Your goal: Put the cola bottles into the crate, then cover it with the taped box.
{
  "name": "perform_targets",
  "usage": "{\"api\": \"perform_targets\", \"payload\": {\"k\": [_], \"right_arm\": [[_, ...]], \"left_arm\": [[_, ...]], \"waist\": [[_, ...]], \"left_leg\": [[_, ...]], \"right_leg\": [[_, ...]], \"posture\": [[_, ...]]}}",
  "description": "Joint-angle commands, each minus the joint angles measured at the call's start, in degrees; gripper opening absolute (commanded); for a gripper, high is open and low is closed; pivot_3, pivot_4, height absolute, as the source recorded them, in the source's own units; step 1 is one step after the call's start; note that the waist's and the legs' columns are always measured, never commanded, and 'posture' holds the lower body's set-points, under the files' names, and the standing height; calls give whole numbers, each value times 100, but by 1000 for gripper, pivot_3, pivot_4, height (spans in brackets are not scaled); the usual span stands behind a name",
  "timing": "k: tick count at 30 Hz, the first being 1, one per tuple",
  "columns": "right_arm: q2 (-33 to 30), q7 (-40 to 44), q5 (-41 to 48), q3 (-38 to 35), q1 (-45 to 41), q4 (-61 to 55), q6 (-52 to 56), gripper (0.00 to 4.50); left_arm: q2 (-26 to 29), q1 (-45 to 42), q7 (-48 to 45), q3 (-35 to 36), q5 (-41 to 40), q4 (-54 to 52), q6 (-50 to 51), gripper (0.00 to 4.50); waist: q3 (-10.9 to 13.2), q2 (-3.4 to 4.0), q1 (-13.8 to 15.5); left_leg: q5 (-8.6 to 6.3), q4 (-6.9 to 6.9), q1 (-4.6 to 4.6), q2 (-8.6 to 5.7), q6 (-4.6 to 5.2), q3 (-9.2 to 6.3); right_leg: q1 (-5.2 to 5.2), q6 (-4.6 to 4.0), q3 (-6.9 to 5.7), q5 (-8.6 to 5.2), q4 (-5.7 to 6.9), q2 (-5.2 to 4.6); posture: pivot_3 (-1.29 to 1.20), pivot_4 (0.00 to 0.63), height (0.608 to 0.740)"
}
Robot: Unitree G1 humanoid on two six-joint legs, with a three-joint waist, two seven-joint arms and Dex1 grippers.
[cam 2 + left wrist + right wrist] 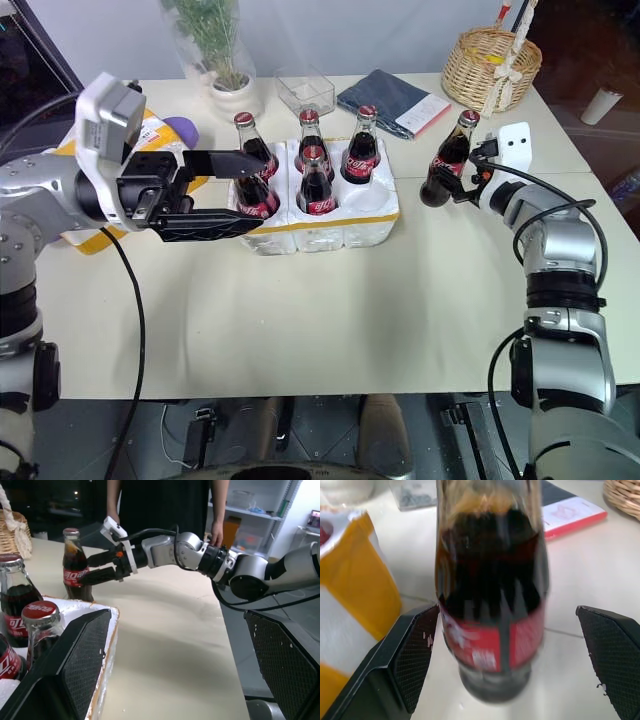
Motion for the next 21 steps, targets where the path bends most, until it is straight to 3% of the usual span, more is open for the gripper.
{"api": "perform_targets", "payload": {"k": [1, 3, 6, 8, 14, 21], "right_arm": [[120, 18, 9, -179, -283, 355, -315, 4500], [195, -16, 1, -221, -380, 586, -424, 4500], [239, 8, 80, -297, -427, 692, -447, 3643], [243, 41, 119, -338, -393, 603, -463, 2777], [221, 249, 499, -585, -155, -368, -290, 2808], [152, 684, 2274, -1103, 317, -2954, 1361, 2808]], "left_arm": [[78, -54, -60, -27, 77, -121, -169, 4455], [60, -77, -70, -88, 140, -79, -216, 4455], [32, -110, -84, -167, 245, -38, -287, 4500], [28, -127, -90, -186, 260, -19, -310, 4500], [51, -74, -160, -235, 372, 9, -439, 4500], [115, 29, -183, -117, 353, 40, -434, 4500]], "waist": [[0, 0, 0], [0, 0, 10], [0, 0, 20], [1, 1, 13], [9, 15, 7], [24, 39, -14]], "left_leg": [[0, 0, 0, 0, 0, 0], [0, 0, 0, 0, 0, 0], [1, 1, 0, 0, -1, 0], [1, 1, 0, -1, -1, 0], [1, -5, -2, 0, -1, 0], [1, -6, -7, 0, -1, 0]], "right_leg": [[0, 0, 0, 0, 0, 0], [0, 0, 0, 0, 0, 0], [1, 0, 0, 0, 0, -1], [1, 0, 0, 0, 0, 0], [-5, 0, 0, 0, 0, 0], [-14, 1, 1, 0, 5, 0]], "posture": [[0, 150, 737], [0, 150, 737], [0, 150, 737], [0, 150, 737], [0, 150, 737], [0, 150, 737]]}}
